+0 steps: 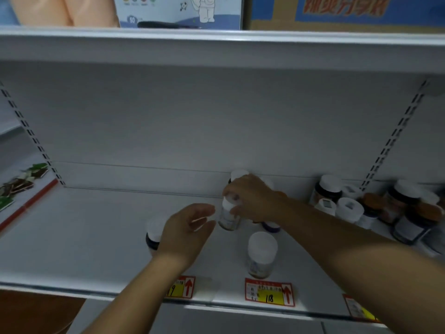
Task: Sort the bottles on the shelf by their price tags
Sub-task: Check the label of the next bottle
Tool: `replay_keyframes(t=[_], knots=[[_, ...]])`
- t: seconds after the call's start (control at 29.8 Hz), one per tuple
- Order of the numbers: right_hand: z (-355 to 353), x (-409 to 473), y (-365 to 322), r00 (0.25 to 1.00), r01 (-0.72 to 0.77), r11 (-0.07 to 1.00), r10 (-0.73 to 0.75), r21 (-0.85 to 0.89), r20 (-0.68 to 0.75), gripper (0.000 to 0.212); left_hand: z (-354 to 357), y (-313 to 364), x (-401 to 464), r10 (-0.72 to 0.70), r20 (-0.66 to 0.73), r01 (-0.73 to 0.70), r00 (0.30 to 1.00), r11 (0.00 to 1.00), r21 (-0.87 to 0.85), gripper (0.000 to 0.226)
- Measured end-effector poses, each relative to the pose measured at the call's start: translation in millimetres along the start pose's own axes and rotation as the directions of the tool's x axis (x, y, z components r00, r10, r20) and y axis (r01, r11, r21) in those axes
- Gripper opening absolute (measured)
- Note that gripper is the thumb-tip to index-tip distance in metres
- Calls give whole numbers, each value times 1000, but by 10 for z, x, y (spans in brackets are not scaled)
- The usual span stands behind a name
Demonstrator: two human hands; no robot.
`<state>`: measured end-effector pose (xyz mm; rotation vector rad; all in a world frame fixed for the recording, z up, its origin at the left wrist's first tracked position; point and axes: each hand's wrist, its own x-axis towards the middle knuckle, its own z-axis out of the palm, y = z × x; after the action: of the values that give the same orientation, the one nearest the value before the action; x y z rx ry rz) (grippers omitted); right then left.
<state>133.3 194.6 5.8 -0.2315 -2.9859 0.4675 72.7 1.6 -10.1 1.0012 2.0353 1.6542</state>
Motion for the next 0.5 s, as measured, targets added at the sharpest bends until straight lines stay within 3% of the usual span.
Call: replay_keyframes(t=[0.1,0.17,0.23,0.4,0.5], knots=[[-318,-201,-34,992,-121,888,130,444,10,30,8,5,0,-86,97,82,992,996,35,47],[-538,-414,-65,993,-111,780,111,616,38,31,92,137,-51,-32,205,14,978,996,86,46],[-696,-622,-88,995,-89,750,96,655,26,32,219,267,-95,32,251,-53,967,996,77,39],[-896,-1035,-45,985,-108,710,169,696,-19,31,551,385,-123,63,223,-34,973,991,-131,45],[-1010,-1285,31,973,-133,748,222,651,-56,35,712,457,-125,86,281,-63,956,994,-91,52]])
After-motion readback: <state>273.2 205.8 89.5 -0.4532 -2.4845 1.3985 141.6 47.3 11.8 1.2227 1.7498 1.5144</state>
